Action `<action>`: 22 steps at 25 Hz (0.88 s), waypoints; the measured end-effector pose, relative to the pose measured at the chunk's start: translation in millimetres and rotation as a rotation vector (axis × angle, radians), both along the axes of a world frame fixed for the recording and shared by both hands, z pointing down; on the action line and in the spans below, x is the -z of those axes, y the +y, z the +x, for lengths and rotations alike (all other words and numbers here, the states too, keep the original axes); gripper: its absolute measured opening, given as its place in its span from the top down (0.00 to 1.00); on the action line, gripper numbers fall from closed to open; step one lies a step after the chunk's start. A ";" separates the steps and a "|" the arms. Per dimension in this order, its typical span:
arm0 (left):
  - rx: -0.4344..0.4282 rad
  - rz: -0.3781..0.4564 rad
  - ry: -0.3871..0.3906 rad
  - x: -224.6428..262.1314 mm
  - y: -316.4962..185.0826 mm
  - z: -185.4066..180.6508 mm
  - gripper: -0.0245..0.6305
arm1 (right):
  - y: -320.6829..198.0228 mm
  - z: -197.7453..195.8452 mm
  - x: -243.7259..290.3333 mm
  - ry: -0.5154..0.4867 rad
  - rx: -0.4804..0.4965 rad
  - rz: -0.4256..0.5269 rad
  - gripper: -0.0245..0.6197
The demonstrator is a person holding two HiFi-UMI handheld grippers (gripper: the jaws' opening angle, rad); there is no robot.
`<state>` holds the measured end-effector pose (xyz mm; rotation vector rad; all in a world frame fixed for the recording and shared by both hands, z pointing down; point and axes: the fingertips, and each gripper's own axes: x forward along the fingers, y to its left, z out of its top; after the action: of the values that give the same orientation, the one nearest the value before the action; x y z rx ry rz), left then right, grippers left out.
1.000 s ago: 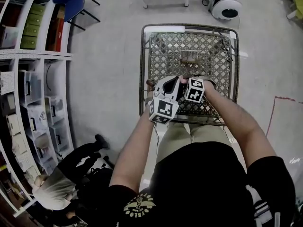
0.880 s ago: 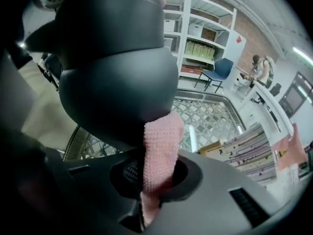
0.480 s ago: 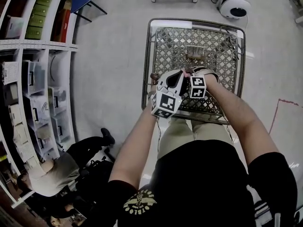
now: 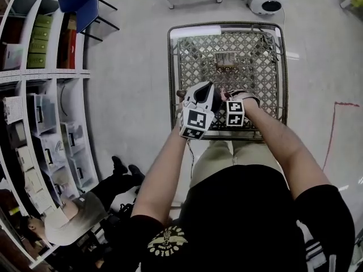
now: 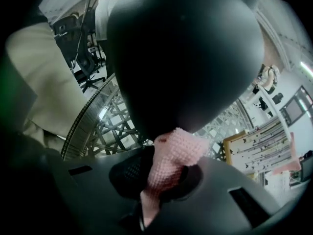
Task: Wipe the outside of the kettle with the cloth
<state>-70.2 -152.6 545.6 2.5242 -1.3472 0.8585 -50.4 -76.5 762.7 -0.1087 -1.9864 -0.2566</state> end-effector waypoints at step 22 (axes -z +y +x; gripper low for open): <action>-0.089 -0.029 0.014 1.4 -5.4 7.3 0.97 | 67.0 -46.8 31.6 -0.139 -0.451 -0.170 0.92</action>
<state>-63.0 -158.0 544.2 2.5802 -1.2176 0.8679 -97.3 -9.5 731.1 0.2533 -2.1068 0.2015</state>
